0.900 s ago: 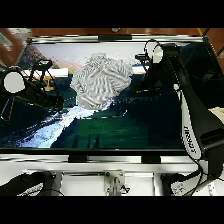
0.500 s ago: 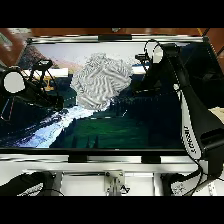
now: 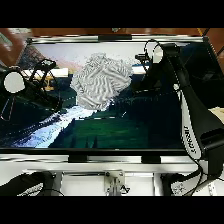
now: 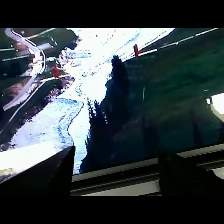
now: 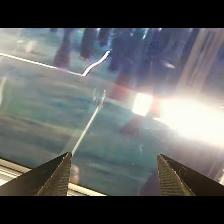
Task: Fold the shirts.
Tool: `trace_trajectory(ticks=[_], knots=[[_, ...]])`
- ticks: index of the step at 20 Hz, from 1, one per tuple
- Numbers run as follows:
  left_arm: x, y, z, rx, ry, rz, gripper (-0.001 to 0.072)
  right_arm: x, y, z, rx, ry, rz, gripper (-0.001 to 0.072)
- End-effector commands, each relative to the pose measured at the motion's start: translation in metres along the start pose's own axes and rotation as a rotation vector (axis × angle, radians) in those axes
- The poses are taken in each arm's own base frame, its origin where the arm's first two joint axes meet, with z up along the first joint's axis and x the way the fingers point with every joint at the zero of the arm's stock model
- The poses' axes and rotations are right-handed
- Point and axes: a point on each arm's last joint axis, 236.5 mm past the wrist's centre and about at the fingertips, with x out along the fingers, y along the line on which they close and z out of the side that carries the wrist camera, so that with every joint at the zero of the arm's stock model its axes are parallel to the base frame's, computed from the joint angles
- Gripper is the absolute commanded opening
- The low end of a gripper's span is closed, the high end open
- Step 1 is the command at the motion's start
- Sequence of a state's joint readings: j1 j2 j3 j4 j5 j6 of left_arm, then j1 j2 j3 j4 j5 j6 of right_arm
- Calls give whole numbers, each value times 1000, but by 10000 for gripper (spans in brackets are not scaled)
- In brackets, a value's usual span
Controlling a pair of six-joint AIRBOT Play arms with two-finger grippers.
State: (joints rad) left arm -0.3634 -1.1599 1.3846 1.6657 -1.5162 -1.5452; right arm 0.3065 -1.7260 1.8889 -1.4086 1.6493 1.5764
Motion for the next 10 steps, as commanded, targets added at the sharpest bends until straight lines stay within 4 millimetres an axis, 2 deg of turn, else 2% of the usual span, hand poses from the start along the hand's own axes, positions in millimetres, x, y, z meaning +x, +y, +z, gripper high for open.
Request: trace_trajectory(ticks=[1, 3, 5, 6, 10], knots=[[0, 3, 2, 78, -10, 11, 603, 0, 0, 0, 0, 1, 0, 655], [2, -1, 7, 31, -30, -6, 602, 0, 0, 1, -1, -3, 0, 655], [4, -25, 12, -196, -30, -109, 603, 0, 0, 5, -4, -19, -2, 655], [6, -34, 17, -257, -33, -151, 605, 0, -2, 6, -3, -24, -8, 655], [21, -39, 25, -266, -26, -166, 609, 0, -10, 0, -6, 3, -43, 655]])
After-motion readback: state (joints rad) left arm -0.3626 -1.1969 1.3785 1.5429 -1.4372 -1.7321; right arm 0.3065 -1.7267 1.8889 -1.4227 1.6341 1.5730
